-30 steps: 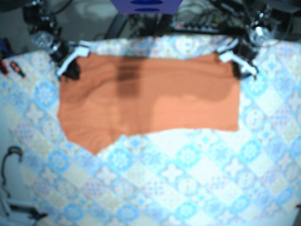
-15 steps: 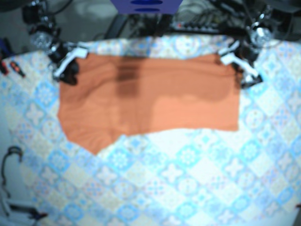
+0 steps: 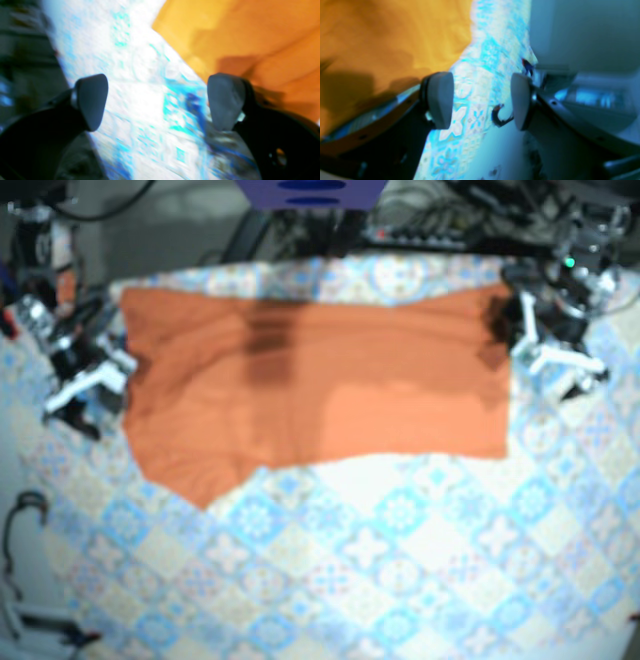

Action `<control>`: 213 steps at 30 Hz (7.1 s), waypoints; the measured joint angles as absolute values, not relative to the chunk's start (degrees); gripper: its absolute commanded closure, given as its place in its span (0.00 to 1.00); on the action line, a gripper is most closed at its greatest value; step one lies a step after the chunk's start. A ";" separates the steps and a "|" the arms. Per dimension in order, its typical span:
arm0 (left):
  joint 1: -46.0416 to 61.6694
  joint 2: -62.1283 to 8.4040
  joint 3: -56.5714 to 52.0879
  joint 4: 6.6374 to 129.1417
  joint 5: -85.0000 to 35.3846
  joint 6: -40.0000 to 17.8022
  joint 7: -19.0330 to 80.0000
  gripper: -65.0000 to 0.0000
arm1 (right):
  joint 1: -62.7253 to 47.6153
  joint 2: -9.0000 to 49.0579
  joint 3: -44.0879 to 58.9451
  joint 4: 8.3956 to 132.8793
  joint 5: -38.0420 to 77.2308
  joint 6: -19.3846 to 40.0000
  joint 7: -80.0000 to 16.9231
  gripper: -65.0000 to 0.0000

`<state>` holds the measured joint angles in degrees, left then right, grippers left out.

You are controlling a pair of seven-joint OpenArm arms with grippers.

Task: Fold the T-shirt properly
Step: 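Move both grippers out to the shirt's side edges, then grasp the shirt's side edges with both grippers, then lift the side edges and fold them inward toward the shirt's middle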

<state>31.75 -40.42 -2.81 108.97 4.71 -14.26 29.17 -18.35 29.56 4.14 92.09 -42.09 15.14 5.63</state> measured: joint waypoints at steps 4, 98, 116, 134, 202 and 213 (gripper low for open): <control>26.11 -40.64 -4.99 108.90 -7.99 -16.10 34.65 0.06 | -10.46 29.43 3.88 92.25 -29.45 21.26 -2.72 0.46; 12.40 -33.23 -9.19 82.35 -56.01 -20.40 51.22 0.06 | 36.34 21.17 -21.39 23.03 17.87 36.77 -15.18 0.46; 12.40 -33.21 -9.19 82.35 -55.96 -20.40 51.70 0.06 | 36.67 21.56 -28.77 23.05 17.98 34.02 -11.64 0.46; 12.43 -33.32 -9.19 82.35 -56.01 -20.38 51.86 0.06 | 36.73 21.58 -29.26 13.82 18.22 27.14 -2.55 0.46; -15.20 -26.57 -9.23 48.16 -55.68 -20.34 51.18 0.06 | 35.22 20.47 -33.71 14.24 19.29 29.76 0.25 0.97; -18.61 -25.82 -9.23 41.12 -55.90 -20.43 46.46 0.06 | 35.20 20.47 -33.71 14.26 19.31 29.74 0.27 0.97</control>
